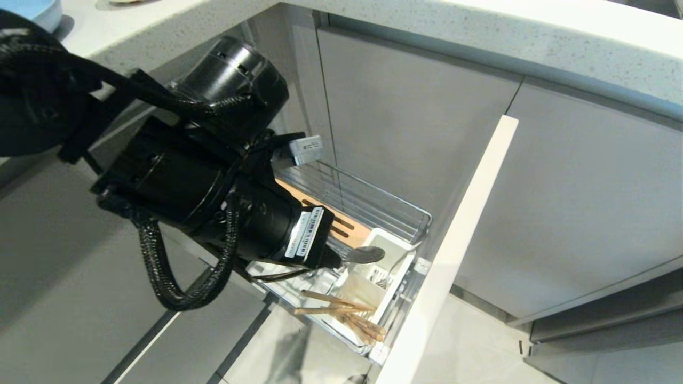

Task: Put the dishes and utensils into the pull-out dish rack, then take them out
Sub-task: Pick up the spoon and place it in the cupboard

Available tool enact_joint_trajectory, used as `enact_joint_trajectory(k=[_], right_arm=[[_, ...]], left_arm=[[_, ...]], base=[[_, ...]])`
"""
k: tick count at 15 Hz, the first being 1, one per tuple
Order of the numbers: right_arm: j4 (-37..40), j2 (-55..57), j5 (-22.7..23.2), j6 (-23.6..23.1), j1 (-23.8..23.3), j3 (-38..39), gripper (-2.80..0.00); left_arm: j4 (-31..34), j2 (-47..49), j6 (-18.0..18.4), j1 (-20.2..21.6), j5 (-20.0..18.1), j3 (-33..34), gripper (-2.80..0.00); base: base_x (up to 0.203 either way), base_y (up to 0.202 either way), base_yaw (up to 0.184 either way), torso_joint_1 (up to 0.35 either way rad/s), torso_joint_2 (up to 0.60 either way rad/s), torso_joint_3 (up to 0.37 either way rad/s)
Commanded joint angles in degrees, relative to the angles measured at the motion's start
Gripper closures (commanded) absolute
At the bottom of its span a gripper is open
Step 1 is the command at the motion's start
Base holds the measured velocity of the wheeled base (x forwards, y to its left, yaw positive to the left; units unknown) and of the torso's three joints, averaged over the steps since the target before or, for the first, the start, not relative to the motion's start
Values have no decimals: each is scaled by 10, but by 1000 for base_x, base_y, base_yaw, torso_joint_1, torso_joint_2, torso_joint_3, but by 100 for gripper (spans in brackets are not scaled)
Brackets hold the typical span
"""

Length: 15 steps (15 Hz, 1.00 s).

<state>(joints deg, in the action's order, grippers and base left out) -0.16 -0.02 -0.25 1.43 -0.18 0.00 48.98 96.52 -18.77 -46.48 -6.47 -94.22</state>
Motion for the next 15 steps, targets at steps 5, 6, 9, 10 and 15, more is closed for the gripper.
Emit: enact_joint_trajectory(k=[5,6,9,10,15], right_arm=[[0,-2,0,0,0,1,0],[0,-2,0,1,0,1,0],[0,-2,0,0,0,1,0],[0,-2,0,1,0,1,0],[1,-2,0,0,0,1,0]], left_arm=[[23,64,-34,-13,1,-40,0],[23,69,-34,-13,1,-43,0],[23,99,-53,-12,1,-71,0],[23,107,-58,-13,1,-74,0],[23,146,-78,-12,2,-96,0]], base=[[0,0,0,0,0,0],[0,0,0,0,0,0],[0,0,0,0,0,0],[0,0,0,0,0,0],[0,0,0,0,0,0]])
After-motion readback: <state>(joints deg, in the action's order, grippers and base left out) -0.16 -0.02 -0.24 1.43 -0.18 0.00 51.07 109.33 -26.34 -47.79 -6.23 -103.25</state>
